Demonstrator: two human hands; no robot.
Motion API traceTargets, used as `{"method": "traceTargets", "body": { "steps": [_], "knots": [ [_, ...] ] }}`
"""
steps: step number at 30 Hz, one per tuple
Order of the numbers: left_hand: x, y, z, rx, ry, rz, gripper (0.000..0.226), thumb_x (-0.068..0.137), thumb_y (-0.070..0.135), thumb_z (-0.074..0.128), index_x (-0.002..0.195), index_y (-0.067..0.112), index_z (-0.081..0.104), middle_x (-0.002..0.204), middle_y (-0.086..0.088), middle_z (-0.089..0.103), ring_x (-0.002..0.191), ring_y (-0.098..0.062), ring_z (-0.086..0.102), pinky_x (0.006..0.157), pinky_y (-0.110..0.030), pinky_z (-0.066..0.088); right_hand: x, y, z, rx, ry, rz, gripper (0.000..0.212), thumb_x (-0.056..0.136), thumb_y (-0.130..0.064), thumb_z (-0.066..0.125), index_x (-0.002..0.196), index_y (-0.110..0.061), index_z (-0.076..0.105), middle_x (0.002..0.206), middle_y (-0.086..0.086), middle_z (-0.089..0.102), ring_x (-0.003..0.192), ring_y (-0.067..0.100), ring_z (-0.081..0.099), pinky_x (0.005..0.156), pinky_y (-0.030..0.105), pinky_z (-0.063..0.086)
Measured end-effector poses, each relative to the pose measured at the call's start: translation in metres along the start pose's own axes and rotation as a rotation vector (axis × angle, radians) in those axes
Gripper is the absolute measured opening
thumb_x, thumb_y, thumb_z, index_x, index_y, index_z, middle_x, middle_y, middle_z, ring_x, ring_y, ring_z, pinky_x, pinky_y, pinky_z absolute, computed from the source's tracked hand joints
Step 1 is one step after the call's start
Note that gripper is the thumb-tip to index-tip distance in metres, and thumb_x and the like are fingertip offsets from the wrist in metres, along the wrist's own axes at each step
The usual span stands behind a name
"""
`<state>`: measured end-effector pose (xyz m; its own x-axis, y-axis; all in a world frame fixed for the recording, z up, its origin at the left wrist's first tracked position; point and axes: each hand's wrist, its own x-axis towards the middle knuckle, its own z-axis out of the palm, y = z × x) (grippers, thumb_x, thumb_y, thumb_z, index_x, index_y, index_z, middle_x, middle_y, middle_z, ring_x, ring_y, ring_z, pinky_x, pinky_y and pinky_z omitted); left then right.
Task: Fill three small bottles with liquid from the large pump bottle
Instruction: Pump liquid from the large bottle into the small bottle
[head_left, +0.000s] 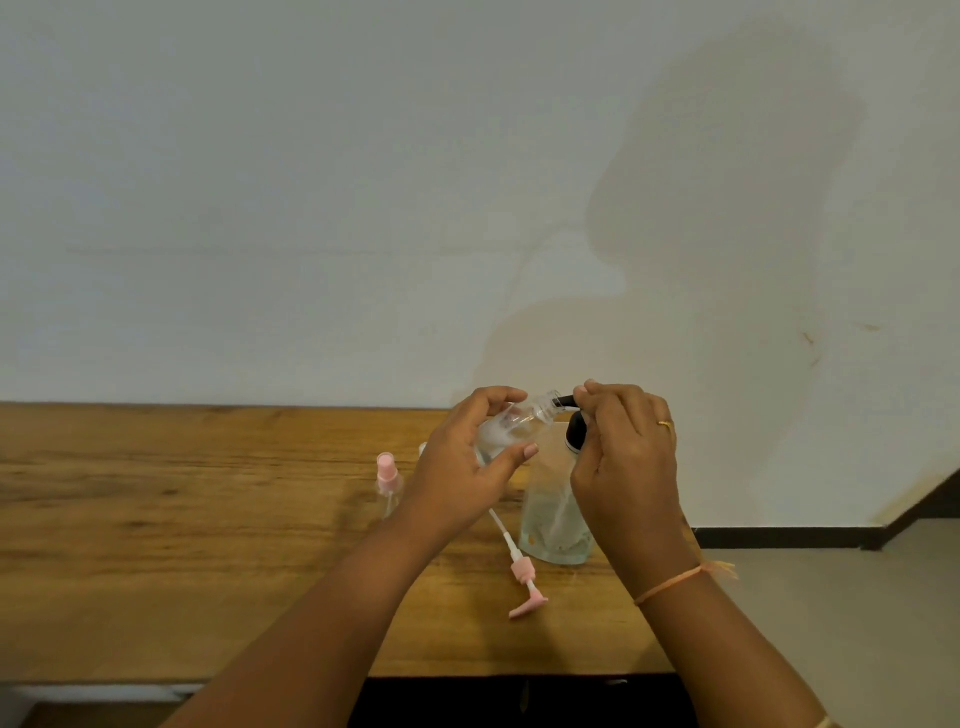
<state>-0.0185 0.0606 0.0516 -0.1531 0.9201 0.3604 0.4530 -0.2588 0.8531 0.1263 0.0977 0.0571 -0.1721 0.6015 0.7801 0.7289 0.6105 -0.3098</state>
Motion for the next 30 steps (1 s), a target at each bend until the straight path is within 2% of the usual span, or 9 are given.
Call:
{"method": "traceTargets", "body": {
  "steps": [4, 6, 10, 15, 19, 25, 27, 30],
  "knots": [
    [0.001, 0.002, 0.003, -0.013, 0.007, 0.012, 0.043, 0.081, 0.026, 0.071, 0.107, 0.048, 0.045, 0.114, 0.022, 0.054, 0.110, 0.005, 0.051, 0.087, -0.011, 0.045, 0.004, -0.005, -0.003, 0.021, 0.053, 0.006, 0.025, 0.076, 0.002, 0.055, 0.098, 0.001, 0.067, 0.096, 0.016, 0.067, 0.089, 0.035, 0.061, 0.072, 0.034, 0.045],
    [0.002, 0.003, 0.004, -0.015, 0.012, 0.024, 0.043, 0.081, 0.026, 0.071, 0.108, 0.047, 0.045, 0.113, 0.024, 0.054, 0.110, 0.009, 0.049, 0.086, -0.008, 0.044, 0.006, -0.006, -0.005, 0.020, 0.055, 0.008, 0.026, 0.076, 0.001, 0.054, 0.098, 0.000, 0.067, 0.096, 0.015, 0.067, 0.089, 0.034, 0.061, 0.073, 0.031, 0.042],
    [0.002, 0.002, 0.003, -0.007, 0.022, 0.038, 0.043, 0.081, 0.026, 0.071, 0.111, 0.044, 0.047, 0.115, 0.021, 0.055, 0.111, 0.007, 0.049, 0.089, -0.010, 0.043, 0.005, -0.009, -0.006, 0.018, 0.053, 0.012, 0.025, 0.077, 0.001, 0.052, 0.098, 0.000, 0.066, 0.097, 0.015, 0.066, 0.088, 0.034, 0.061, 0.074, 0.030, 0.040],
    [0.000, 0.001, 0.002, 0.007, 0.004, 0.032, 0.042, 0.081, 0.025, 0.071, 0.111, 0.043, 0.048, 0.114, 0.020, 0.057, 0.112, 0.008, 0.049, 0.087, -0.003, 0.038, 0.000, -0.003, 0.002, 0.035, 0.038, 0.004, 0.023, 0.084, -0.002, 0.049, 0.099, 0.001, 0.066, 0.097, 0.016, 0.065, 0.088, 0.034, 0.060, 0.078, 0.024, 0.036],
    [0.002, 0.000, 0.002, 0.056, 0.015, 0.038, 0.043, 0.081, 0.029, 0.070, 0.109, 0.048, 0.045, 0.114, 0.023, 0.057, 0.113, 0.002, 0.051, 0.094, -0.016, 0.042, 0.001, -0.006, 0.000, 0.060, 0.036, 0.036, 0.024, 0.081, -0.001, 0.049, 0.098, -0.001, 0.066, 0.097, 0.014, 0.065, 0.087, 0.033, 0.060, 0.079, 0.018, 0.030],
    [0.002, 0.001, 0.004, 0.062, 0.009, 0.035, 0.043, 0.081, 0.028, 0.070, 0.108, 0.049, 0.043, 0.111, 0.023, 0.056, 0.110, 0.002, 0.053, 0.093, -0.022, 0.047, 0.010, -0.011, -0.011, -0.012, 0.030, 0.007, 0.023, 0.075, -0.002, 0.054, 0.094, -0.002, 0.067, 0.094, 0.013, 0.067, 0.089, 0.035, 0.060, 0.075, 0.035, 0.042],
    [0.001, 0.002, 0.003, 0.057, 0.008, 0.036, 0.043, 0.081, 0.028, 0.070, 0.107, 0.049, 0.043, 0.111, 0.022, 0.056, 0.109, 0.002, 0.053, 0.093, -0.022, 0.048, 0.014, -0.012, -0.014, -0.073, 0.028, -0.001, 0.018, 0.075, 0.003, 0.062, 0.091, 0.000, 0.069, 0.096, 0.018, 0.066, 0.090, 0.039, 0.059, 0.071, 0.042, 0.048],
    [0.001, 0.002, 0.002, 0.059, 0.007, 0.031, 0.042, 0.081, 0.029, 0.070, 0.111, 0.045, 0.044, 0.114, 0.017, 0.057, 0.110, -0.001, 0.054, 0.092, -0.024, 0.049, 0.015, -0.015, -0.014, -0.112, -0.014, -0.018, 0.033, 0.058, 0.015, 0.077, 0.088, 0.003, 0.068, 0.091, 0.021, 0.063, 0.081, 0.039, 0.059, 0.063, 0.043, 0.051]
  ]
}}
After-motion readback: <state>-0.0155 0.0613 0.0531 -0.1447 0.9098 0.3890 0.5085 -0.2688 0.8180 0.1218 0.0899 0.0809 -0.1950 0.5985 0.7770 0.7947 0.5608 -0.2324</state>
